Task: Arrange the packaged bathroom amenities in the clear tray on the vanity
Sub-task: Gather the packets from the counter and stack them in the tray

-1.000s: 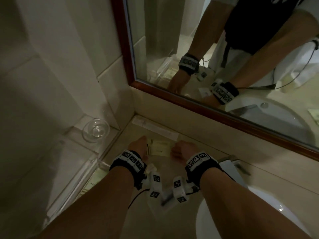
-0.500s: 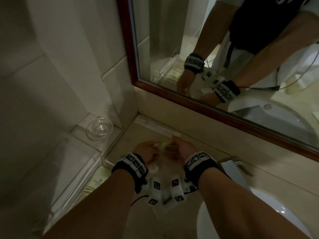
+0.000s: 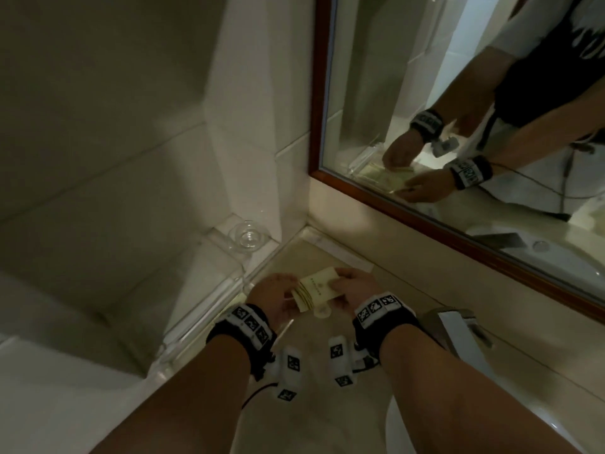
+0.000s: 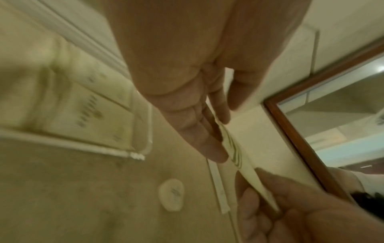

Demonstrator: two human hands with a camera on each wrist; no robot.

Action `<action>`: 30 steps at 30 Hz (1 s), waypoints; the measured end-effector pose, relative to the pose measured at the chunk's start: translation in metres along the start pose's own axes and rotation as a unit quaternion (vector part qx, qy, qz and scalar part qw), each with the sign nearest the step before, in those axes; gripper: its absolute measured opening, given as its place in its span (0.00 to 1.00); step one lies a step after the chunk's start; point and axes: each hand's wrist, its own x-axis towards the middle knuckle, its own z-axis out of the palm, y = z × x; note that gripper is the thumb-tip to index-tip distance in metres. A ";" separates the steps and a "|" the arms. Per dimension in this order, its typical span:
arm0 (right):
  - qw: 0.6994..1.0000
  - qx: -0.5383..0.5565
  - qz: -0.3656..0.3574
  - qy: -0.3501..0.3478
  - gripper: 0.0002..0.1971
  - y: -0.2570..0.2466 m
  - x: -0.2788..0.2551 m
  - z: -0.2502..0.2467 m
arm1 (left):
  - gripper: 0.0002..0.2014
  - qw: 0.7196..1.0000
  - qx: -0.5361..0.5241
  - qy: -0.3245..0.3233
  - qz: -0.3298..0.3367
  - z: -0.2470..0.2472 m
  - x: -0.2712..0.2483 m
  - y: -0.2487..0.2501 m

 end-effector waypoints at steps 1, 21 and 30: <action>1.000 -0.006 -0.003 -0.011 0.12 0.002 -0.005 0.007 | 0.04 1.000 0.008 0.012 0.009 -0.009 -0.006 -0.003; 0.964 -0.207 0.001 -0.167 0.11 0.083 -0.055 0.155 | 0.07 0.961 0.074 0.265 -0.017 -0.186 -0.074 -0.070; 0.903 -0.380 -0.050 -0.193 0.25 0.089 -0.045 0.178 | 0.21 0.929 0.199 0.312 -0.008 -0.203 -0.067 -0.075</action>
